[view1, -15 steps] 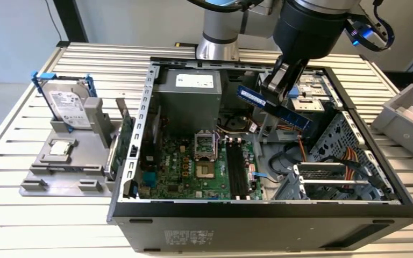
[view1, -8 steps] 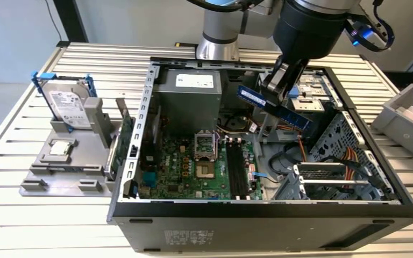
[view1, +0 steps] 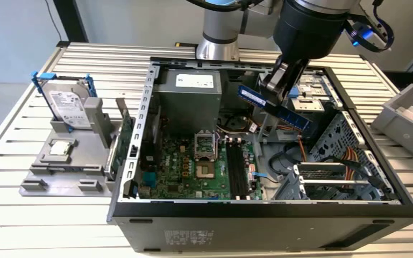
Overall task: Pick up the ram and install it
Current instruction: 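Insert the ram into the slot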
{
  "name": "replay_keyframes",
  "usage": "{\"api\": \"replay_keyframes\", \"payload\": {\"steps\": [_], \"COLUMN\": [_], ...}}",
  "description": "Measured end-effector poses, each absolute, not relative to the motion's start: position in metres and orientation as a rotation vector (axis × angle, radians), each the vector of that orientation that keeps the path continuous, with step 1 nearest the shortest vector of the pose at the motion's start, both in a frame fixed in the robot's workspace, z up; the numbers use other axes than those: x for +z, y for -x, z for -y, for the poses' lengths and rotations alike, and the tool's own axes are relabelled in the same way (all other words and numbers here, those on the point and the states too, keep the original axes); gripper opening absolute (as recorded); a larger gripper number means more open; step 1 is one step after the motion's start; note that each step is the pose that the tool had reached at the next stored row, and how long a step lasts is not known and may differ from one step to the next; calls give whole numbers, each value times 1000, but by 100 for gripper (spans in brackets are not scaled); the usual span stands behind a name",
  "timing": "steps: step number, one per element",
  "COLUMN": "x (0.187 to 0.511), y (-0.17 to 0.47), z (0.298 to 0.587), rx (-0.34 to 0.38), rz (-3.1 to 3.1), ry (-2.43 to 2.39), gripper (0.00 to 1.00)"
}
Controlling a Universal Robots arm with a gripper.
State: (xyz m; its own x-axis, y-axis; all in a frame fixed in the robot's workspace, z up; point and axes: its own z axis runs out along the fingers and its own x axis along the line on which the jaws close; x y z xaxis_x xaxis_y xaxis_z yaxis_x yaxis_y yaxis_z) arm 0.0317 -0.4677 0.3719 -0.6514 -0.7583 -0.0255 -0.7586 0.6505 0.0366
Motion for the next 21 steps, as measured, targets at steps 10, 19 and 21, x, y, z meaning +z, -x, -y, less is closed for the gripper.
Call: {"api": "replay_keyframes", "payload": {"steps": [10,19,21], "x": [372,372,372], "y": [-32,-32,-32], "z": [468,468,468], "rx": [69,69,69], "rz": [-2858,-2863,-2864], "ry": [1282,1271,1269], "gripper": [0,0,0]}}
